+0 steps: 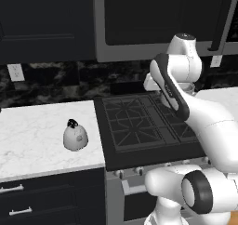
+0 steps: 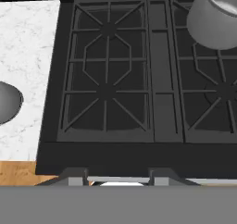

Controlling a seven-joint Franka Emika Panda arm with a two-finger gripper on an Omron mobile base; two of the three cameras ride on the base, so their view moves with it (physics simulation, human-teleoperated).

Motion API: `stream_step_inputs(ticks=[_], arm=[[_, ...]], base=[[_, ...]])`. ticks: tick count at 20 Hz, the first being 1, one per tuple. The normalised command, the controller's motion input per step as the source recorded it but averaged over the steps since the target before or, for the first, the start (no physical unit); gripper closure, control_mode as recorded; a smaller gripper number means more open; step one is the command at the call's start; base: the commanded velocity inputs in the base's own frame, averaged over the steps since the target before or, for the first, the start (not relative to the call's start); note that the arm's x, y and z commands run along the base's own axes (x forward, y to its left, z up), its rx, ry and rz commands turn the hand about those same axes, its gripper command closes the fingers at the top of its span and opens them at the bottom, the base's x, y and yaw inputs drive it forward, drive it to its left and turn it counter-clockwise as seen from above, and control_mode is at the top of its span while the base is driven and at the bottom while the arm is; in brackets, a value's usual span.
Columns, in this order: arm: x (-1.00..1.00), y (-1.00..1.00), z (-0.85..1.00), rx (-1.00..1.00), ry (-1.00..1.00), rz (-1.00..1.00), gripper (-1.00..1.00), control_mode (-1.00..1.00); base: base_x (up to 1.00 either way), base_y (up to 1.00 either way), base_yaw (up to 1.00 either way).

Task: Pick the kettle from the counter and place it on a stove burner. Then turn the burner on.

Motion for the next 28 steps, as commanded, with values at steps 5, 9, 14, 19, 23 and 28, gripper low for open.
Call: stream_step_inputs(ticks=[5, 9, 14, 19, 23, 28], arm=[[-0.29, 0.07, -0.10, -0.02, 0.03, 0.02, -1.00, -1.00], [-0.33, 1.00, -0.20, -0.16, 0.00, 0.32, -1.00, -1.00], [-0.05, 1.00, -0.22, -0.06, -0.01, 0.34, -1.00, -1.00], [0.02, 1.00, -0.02, 0.00, -0.02, 0.28, -1.00, -1.00], [0.28, 1.00, 0.00, 0.04, -0.01, 0.26, -1.00, -1.00], [0.61, 1.00, -0.24, 0.01, -0.02, 0.16, -1.00, -1.00]], base=[[0.00, 0.00, 0.00], [0.00, 0.00, 0.00], [0.00, 0.00, 0.00], [0.00, 0.00, 0.00], [0.00, 0.00, 0.00], [0.00, 0.00, 0.00]])
